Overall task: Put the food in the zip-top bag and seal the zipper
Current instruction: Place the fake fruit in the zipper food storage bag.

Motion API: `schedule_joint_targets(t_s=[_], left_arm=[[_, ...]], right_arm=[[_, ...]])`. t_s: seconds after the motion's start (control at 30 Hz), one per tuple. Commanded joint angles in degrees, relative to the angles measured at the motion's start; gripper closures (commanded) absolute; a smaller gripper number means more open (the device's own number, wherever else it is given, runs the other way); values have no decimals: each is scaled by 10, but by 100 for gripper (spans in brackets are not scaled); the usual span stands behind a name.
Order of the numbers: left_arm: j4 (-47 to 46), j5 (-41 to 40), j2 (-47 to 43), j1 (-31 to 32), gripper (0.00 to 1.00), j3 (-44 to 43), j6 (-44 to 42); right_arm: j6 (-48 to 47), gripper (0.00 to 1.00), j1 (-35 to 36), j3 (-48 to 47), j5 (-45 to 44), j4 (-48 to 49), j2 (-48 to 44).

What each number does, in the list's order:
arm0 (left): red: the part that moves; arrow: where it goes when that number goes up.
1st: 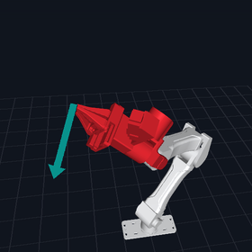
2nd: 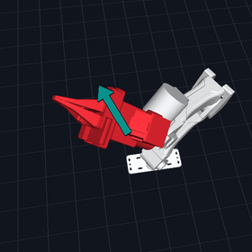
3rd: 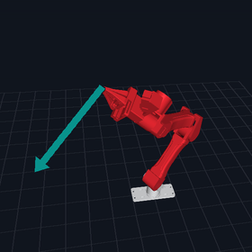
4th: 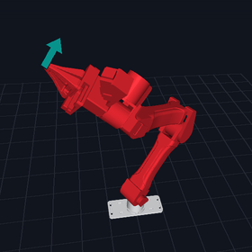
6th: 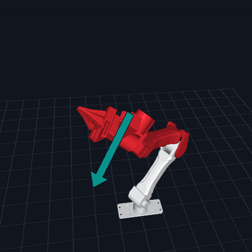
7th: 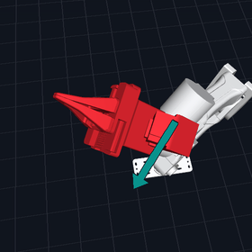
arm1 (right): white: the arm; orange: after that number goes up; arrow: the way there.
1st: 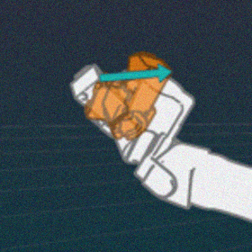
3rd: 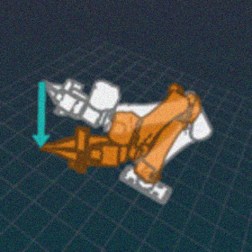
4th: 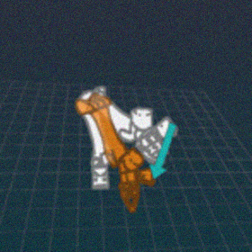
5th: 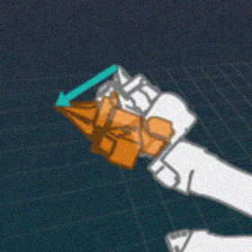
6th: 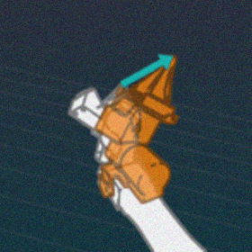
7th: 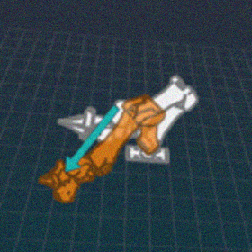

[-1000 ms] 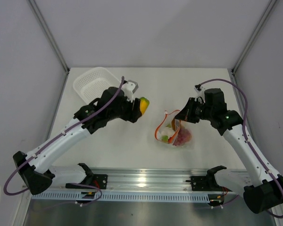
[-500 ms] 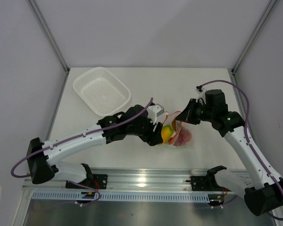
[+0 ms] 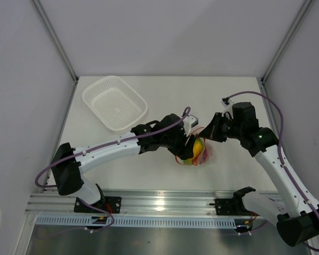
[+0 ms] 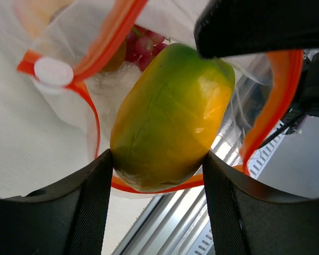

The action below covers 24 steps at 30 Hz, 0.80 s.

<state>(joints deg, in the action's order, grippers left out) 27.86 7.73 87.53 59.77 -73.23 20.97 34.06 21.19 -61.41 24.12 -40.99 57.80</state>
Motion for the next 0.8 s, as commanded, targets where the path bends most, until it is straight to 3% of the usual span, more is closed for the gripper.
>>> schedule_joint_targets(t_s=[0.0, 0.07, 0.13, 0.17, 0.2, 0.3, 0.77], left_arm=[[9, -1, 31, 3, 100, -52, -4], [19, -4, 47, 2, 99, -67, -7], [27, -17, 51, 3, 72, -72, -9], [31, -26, 50, 3, 55, -69, -9], [29, -44, 42, 3, 29, -61, -9], [26, -73, 18, 3, 3, -47, -15], [7, -191, -101, 2, 1, 60, -1]], right_arm=[[8, 100, 4, -32, 4, 13, -19], [7, 100, 5, -37, 2, 8, -22], [5, 100, 4, -41, 1, 3, -23], [4, 100, 4, -44, 0, 2, -23], [3, 100, 4, -45, -1, 0, -23], [2, 100, 5, -42, -2, -1, -24], [6, 100, 4, -50, 5, -4, -37]])
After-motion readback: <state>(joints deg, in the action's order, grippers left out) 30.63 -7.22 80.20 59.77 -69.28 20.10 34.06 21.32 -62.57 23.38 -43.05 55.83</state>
